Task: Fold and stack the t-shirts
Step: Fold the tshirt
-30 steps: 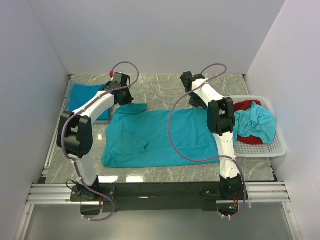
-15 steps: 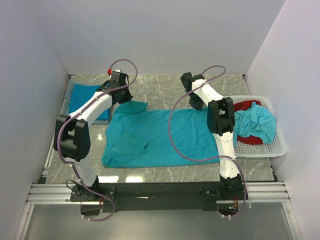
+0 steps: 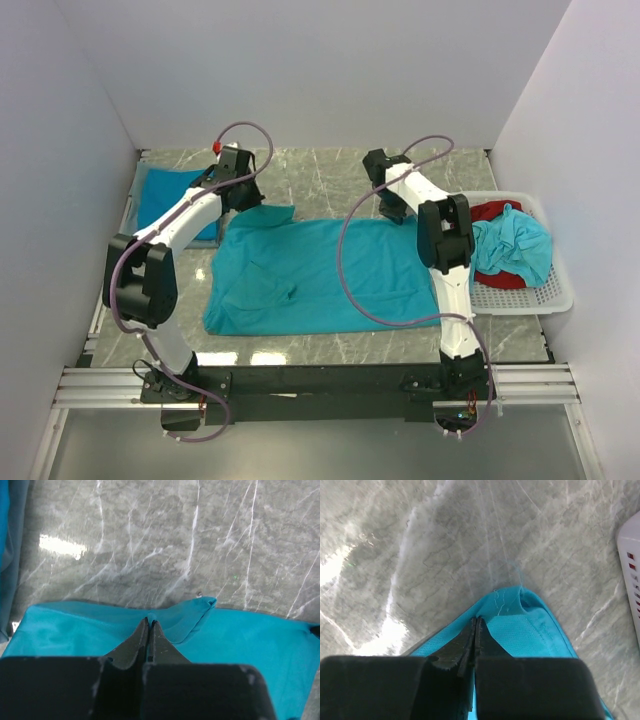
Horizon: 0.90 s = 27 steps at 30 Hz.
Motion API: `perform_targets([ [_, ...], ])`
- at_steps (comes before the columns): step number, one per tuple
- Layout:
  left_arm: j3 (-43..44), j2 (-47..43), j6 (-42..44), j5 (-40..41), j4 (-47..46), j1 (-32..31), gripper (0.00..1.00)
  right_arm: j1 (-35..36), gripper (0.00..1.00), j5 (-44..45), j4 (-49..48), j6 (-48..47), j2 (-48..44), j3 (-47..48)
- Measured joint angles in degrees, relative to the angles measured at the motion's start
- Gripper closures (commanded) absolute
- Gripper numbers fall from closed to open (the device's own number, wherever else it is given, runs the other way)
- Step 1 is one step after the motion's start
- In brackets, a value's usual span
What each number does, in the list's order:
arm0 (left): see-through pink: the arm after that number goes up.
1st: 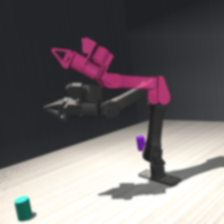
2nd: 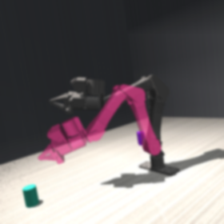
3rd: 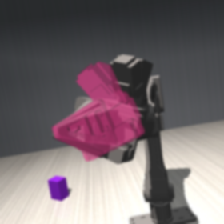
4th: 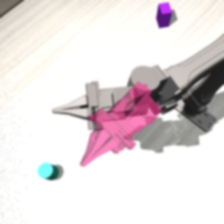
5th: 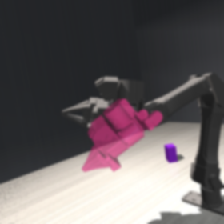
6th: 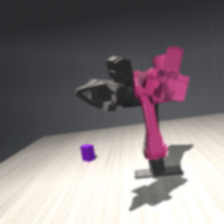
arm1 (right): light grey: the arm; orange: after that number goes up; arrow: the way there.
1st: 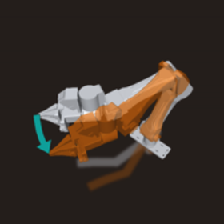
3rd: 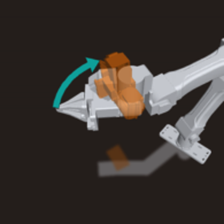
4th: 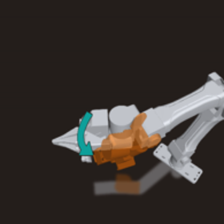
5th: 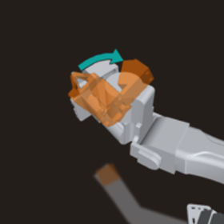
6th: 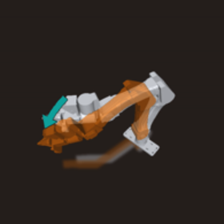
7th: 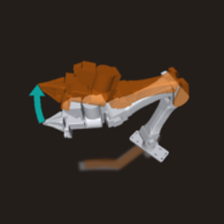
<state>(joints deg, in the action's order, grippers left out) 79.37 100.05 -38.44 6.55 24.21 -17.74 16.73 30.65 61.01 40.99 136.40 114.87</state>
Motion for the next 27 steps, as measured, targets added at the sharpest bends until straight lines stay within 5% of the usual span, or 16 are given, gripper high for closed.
perform_targets([
  [14,-10.19,-8.90,-3.45,-0.72,-1.49,0.00,1.00,0.66,1.00,0.74,-16.68,-3.63,-18.97,-23.30],
  [27,-24.70,-22.69,-7.93,0.50,-2.95,-1.36,1.00,3.39,1.00,2.58,-21.81,-4.00,-30.12,-37.83],
])
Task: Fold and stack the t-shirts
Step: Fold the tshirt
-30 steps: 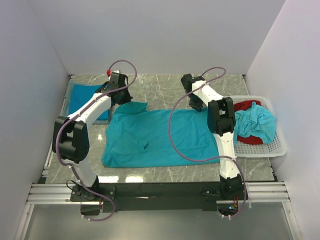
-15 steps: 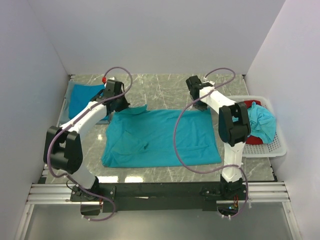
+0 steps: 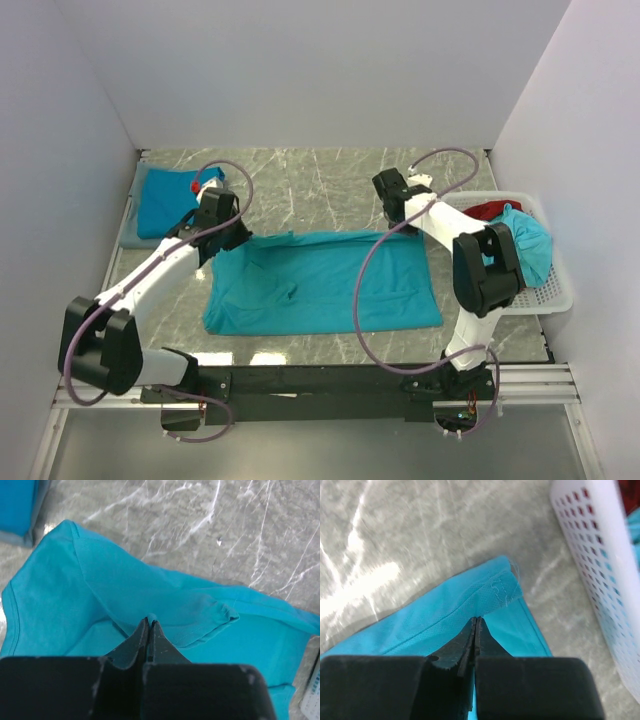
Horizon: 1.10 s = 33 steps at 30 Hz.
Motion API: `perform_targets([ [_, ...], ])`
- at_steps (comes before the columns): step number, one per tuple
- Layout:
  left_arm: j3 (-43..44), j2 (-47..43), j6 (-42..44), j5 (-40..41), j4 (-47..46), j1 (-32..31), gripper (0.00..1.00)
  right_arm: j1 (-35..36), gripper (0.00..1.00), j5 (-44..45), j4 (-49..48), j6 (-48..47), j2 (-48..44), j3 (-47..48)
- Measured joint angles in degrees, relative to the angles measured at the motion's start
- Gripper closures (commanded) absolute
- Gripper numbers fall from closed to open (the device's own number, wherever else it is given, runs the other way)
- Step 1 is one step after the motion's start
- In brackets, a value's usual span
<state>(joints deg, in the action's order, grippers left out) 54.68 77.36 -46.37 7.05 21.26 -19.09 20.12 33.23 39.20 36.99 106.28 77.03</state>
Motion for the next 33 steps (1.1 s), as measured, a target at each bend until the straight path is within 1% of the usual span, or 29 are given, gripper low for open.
perform_targets([
  [8,-7.23,-10.84,-2.71,2.32,1.16,-2.16,1.00,2.32,1.00,1.44,-1.09,0.70,-9.29,-8.98],
  [14,-14.47,-21.14,-5.70,3.61,4.02,-2.71,1.00,4.68,1.00,1.49,-1.31,1.95,-12.94,-13.86],
  [20,-18.91,-29.53,-8.04,3.82,5.29,-3.19,1.00,6.49,1.00,1.36,-1.66,3.26,-17.62,-18.32],
  [25,-23.10,-33.90,-9.79,3.48,6.03,-3.48,1.00,7.02,1.00,1.16,-2.12,3.93,-20.63,-20.87],
  [30,-26.38,-35.85,-11.65,3.08,6.88,-3.61,1.00,7.26,1.00,1.09,-2.73,4.72,-21.00,-23.47],
  [31,-27.08,-36.11,-12.07,2.93,7.10,-3.65,0.98,7.39,0.98,1.01,-2.84,5.07,-21.09,-24.46],
  [32,-27.65,-36.37,-12.66,2.75,7.34,-3.65,0.95,7.45,0.85,0.90,-2.91,5.40,-21.14,-25.35],
  [33,-28.20,-36.63,-13.20,2.62,7.72,-3.65,0.91,7.54,0.83,0.63,-3.19,5.95,-21.35,-26.64],
])
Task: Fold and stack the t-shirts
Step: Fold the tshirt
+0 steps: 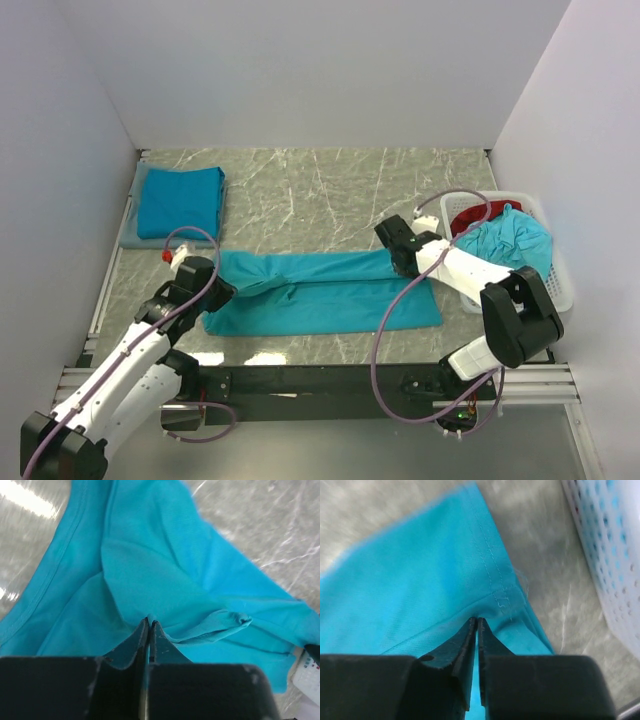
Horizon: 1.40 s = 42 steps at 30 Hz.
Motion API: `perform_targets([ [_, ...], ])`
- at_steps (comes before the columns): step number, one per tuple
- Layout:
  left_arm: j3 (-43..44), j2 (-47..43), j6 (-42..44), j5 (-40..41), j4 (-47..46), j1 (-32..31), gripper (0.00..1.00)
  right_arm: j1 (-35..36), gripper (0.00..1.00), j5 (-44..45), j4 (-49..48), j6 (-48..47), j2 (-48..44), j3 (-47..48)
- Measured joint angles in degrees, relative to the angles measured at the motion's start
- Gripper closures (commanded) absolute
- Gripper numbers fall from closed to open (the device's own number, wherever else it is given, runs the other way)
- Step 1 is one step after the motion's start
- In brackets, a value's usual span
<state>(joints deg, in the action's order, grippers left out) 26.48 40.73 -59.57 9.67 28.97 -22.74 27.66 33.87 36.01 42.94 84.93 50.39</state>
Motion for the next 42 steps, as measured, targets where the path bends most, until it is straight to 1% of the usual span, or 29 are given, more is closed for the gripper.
perform_targets([
  [1,-0.55,-0.31,-0.87,-0.28,0.79,-0.02,0.74,0.11,0.82,-0.24,0.00,0.33,-0.37,-1.29],
  [3,-1.40,-1.31,-2.51,-0.85,2.64,-0.13,0.56,0.22,0.62,-0.83,0.17,1.07,-1.49,-3.50],
  [4,-1.81,-2.19,-3.56,-1.03,3.72,-0.20,0.50,0.26,0.56,-1.03,0.28,1.53,-2.60,-4.52],
  [5,-2.19,-3.39,-4.94,-1.05,4.94,-0.37,0.38,0.33,0.48,-1.36,0.44,1.73,-4.13,-5.51],
  [6,-2.49,-4.76,-5.90,-1.05,6.01,-0.52,0.32,0.35,0.45,-1.75,0.70,1.84,-5.92,-6.21],
  [7,-2.82,-6.75,-7.04,-1.27,6.99,-0.76,0.24,0.42,0.44,-2.05,0.76,1.86,-8.17,-6.78],
  [8,-2.86,-8.26,-7.76,-1.33,7.93,-0.94,0.17,0.44,0.36,-2.49,0.70,1.68,-10.54,-7.19],
  [9,-2.86,-9.75,-8.55,-1.29,8.59,-1.05,0.09,0.46,0.34,-3.17,0.35,1.51,-13.07,-7.50],
  [10,-2.78,-11.30,-9.05,-1.22,9.09,-1.11,0.07,0.50,0.29,-3.80,-0.07,0.96,-15.63,-7.67],
  [14,-1.53,-11.54,-9.55,-0.57,9.81,-1.14,0.00,0.57,0.23,-8.39,-4.33,-2.10,-23.19,-7.74],
  [17,0.00,-7.50,-8.48,-0.83,7.45,-1.14,0.01,0.59,0.22,-12.59,-8.31,-5.05,-23.82,-7.34],
  [21,0.66,2.01,-6.19,-3.67,-1.62,-1.14,0.01,0.59,0.22,-16.06,-11.21,-7.78,-17.27,-4.48],
  [26,1.90,17.62,-3.91,-7.58,-12.81,-1.14,0.00,0.02,0.22,-18.34,-11.89,-8.41,-3.43,1.84],
  [29,3.74,25.14,-2.91,-8.66,-17.29,-1.14,0.01,-0.68,0.22,-20.68,-12.39,-8.44,1.46,2.14],
  [32,5.95,31.45,-2.25,-9.05,-21.20,-1.14,0.01,-1.40,0.22,-22.53,-12.39,-8.09,3.56,1.51],
  [37,10.05,41.20,-1.29,-9.92,-27.12,-1.14,0.01,-1.84,0.22,-26.32,-13.09,-7.80,3.10,-3.06],
  [42,17.05,50.49,-0.52,-10.84,-32.50,-1.14,0.01,-1.84,0.22,-30.60,-16.41,-7.80,-1.11,-8.28],
])
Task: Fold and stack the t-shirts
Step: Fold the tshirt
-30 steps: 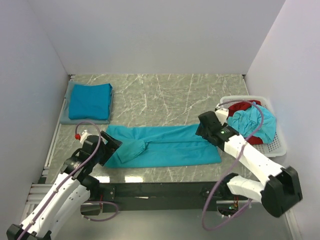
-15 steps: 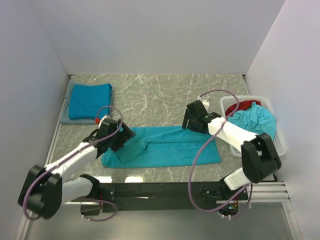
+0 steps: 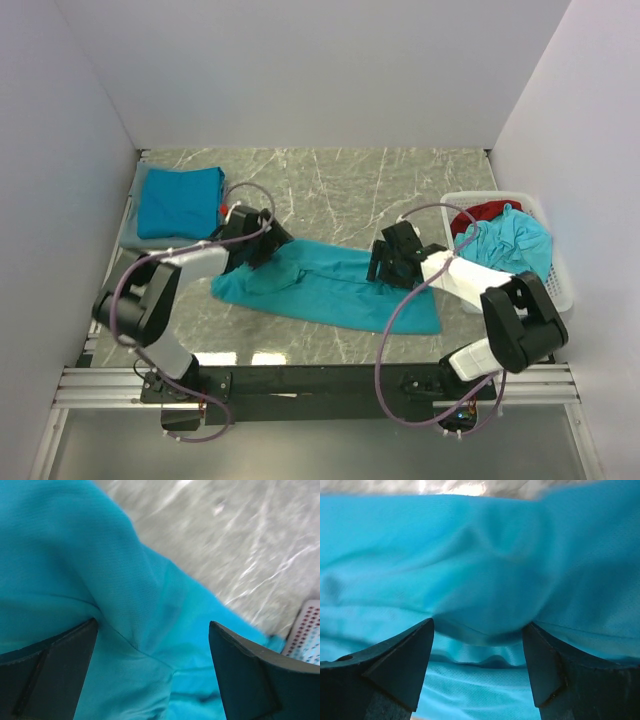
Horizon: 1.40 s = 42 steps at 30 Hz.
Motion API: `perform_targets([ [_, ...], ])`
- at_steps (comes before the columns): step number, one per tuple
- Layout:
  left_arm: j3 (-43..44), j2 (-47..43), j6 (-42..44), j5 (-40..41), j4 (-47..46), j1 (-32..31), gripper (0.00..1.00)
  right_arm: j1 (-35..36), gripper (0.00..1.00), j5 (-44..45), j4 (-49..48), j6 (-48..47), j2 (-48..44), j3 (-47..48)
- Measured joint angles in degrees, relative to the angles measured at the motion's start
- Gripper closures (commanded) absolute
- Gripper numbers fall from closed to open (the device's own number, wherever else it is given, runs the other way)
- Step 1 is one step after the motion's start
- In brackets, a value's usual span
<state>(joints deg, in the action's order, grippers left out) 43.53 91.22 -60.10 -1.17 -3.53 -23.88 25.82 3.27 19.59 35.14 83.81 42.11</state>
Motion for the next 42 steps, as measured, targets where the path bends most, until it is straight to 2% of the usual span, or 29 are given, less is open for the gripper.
perform_targets([
  [5,12.59,12.33,1.92,-2.14,-3.04,-0.04,0.01,0.55,0.21,-6.16,-3.69,0.70,-5.79,-5.84],
  [7,20.50,18.51,2.89,-3.34,-2.71,-0.07,0.00,2.47,0.16,-8.48,-3.28,1.03,-8.83,-8.00],
  [14,53.35,42.75,3.65,-11.80,-3.41,-0.28,0.01,14.40,0.13,-20.37,-1.90,2.60,-18.14,-14.47],
  [19,67.01,53.48,0.50,-17.73,-7.13,-1.18,0.01,21.38,0.11,-26.29,-10.27,4.22,-15.43,-15.85],
  [24,79.62,62.64,-2.78,-20.83,-10.01,-3.28,0.01,25.46,0.10,-26.10,-10.86,3.82,-12.15,-12.57],
  [29,81.18,64.28,-3.10,-22.97,-13.25,-4.39,0.00,25.68,0.09,-17.68,-7.65,3.82,-12.61,-7.08],
  [35,82.31,63.19,1.92,-22.82,-9.22,-4.83,0.00,25.66,0.08,-11.50,-6.12,4.11,-19.43,-6.21],
  [38,82.12,59.36,4.96,-22.14,-4.72,-4.83,0.01,25.40,0.07,-7.13,-5.22,4.44,-23.61,-5.86],
  [42,75.12,46.01,7.98,-21.90,-2.19,-4.81,0.00,23.21,0.07,-3.17,-2.89,5.55,-28.11,-5.57],
])
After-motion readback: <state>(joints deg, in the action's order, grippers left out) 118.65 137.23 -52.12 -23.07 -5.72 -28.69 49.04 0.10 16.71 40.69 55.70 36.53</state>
